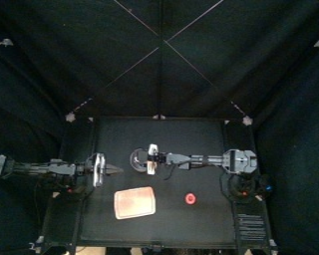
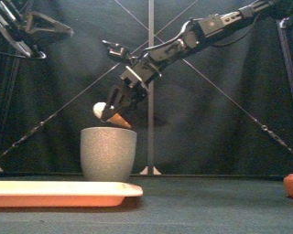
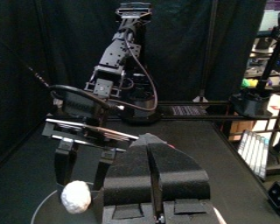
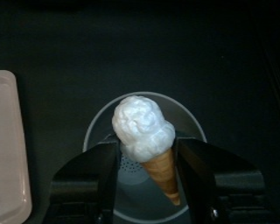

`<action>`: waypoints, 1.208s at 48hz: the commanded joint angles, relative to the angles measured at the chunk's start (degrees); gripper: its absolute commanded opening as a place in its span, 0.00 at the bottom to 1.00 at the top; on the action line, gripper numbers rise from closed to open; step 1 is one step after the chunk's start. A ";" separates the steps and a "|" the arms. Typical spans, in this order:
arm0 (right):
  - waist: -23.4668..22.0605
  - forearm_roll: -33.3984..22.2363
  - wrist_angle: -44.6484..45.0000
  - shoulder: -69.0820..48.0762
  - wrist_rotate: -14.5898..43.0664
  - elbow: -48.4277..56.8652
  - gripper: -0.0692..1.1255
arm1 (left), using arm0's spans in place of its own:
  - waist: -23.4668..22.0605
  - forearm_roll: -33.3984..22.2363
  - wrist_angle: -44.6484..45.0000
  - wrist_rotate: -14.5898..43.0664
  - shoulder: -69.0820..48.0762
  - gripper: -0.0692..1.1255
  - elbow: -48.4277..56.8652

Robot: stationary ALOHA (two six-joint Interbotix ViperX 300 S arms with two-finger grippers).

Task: Pick the ice cream then place it in the grey bowl
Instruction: Drop ice cream in the grey bowl and return to neutral

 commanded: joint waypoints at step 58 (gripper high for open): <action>4.31 9.84 -26.98 -53.96 -0.26 41.92 0.86 | 0.79 0.09 -0.09 0.09 -1.41 0.03 0.35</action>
